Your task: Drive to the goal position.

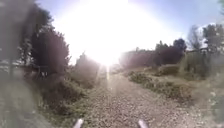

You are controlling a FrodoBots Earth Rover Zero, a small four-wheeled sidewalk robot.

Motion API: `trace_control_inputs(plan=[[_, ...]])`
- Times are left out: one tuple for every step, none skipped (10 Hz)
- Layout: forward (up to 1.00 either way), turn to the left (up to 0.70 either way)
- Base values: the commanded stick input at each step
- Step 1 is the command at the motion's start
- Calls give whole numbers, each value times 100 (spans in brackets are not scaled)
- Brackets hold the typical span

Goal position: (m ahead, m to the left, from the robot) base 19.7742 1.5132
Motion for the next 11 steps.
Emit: trace_control_inputs(plan=[[50,0],[50,0],[50,0],[50,0],[50,0],[50,0],[50,0],[50,0],[50,0],[50,0],[50,0]])
